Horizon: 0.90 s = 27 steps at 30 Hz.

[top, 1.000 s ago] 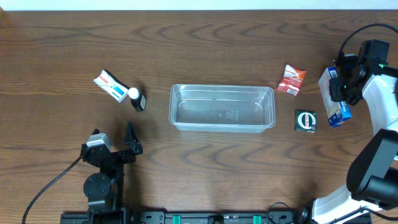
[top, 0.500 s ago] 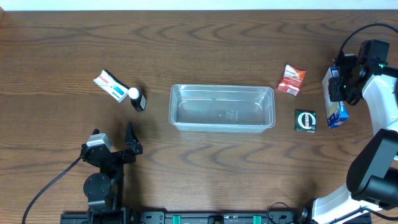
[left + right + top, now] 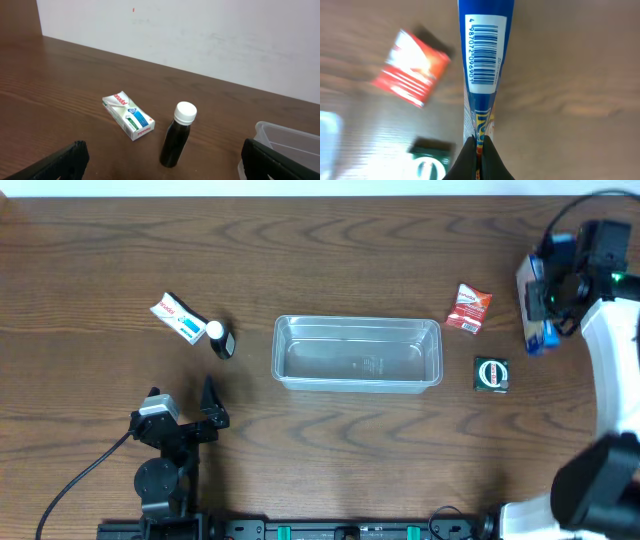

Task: Pack container
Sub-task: 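Lift the blue box with the right gripper over the container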

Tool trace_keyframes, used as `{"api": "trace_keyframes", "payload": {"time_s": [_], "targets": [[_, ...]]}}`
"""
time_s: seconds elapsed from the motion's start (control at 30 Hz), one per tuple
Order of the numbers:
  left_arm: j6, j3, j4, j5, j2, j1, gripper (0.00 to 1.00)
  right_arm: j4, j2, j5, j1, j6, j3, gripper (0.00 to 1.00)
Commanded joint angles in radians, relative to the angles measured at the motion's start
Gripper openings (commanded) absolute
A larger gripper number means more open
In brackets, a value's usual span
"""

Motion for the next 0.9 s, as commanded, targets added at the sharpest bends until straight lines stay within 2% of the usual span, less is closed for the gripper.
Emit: {"api": "trace_keyframes", "payload": {"time_s": [0.0,0.13,0.23,0.47,0.6,0.87], "targets": [[0.009,-0.015,-0.038,-0.004,-0.005,0.005,0.98,-0.016,-0.095,-0.07,0.098,-0.1,0.061,0.01],[0.009,-0.015,-0.038,-0.004,-0.005,0.005,0.98,-0.027,-0.175,-0.198,0.243,-0.275,0.069,0.01],[0.009,-0.015,-0.038,-0.004,-0.005,0.005,0.98,-0.038,-0.214,-0.214,0.341,-0.333,0.069,0.01],[0.009,-0.015,-0.038,-0.004,-0.005,0.005,0.98,-0.239,-0.206,-0.214,0.51,-0.597,0.066,0.01],[0.009,-0.015,-0.038,-0.004,-0.005,0.005,0.98,-0.306,-0.172,-0.214,0.563,-0.629,0.066,0.01],[0.009,-0.015,-0.038,-0.004,-0.005,0.005,0.98,-0.292,-0.08,-0.214,0.622,-0.737,0.065,0.01]]}}
